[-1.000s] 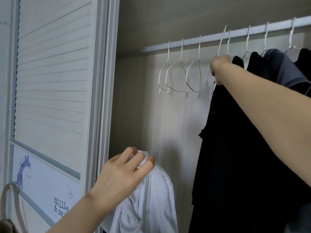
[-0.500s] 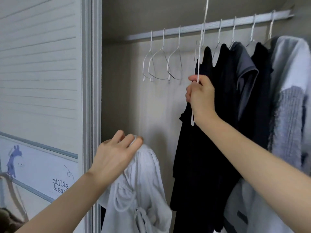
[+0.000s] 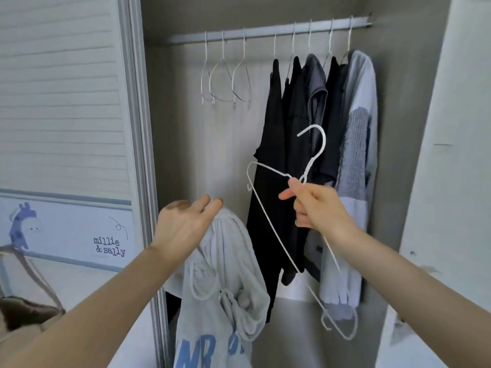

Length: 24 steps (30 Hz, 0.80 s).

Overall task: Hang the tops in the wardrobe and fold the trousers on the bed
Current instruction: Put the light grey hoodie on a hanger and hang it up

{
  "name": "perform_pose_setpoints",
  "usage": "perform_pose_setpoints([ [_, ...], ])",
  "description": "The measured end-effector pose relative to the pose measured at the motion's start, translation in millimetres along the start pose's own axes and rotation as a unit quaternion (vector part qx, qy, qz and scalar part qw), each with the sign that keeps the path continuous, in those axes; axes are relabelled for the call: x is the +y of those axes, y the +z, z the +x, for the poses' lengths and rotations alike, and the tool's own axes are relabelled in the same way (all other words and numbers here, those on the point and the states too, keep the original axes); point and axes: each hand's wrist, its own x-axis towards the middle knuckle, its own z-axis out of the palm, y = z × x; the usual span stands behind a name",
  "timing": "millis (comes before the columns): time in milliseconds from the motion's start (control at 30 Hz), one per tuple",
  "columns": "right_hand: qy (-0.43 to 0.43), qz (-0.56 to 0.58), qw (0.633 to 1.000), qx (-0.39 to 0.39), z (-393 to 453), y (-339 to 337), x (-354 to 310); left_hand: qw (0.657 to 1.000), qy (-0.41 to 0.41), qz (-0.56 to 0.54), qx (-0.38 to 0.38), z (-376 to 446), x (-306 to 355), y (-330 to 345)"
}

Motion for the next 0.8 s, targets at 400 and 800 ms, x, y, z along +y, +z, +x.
perform_pose_setpoints([
  [400,-0.071,-0.209,0.972,-0.081,-80.3,-106.6,-1.8,0.993,-0.093,-0.034,-0.067,11.7,24.8,1.9],
  [800,-0.012,-0.193,0.969,-0.156,-75.2,-89.3,18.5,0.992,-0.105,-0.056,-0.03,15.0,75.6,-27.0],
])
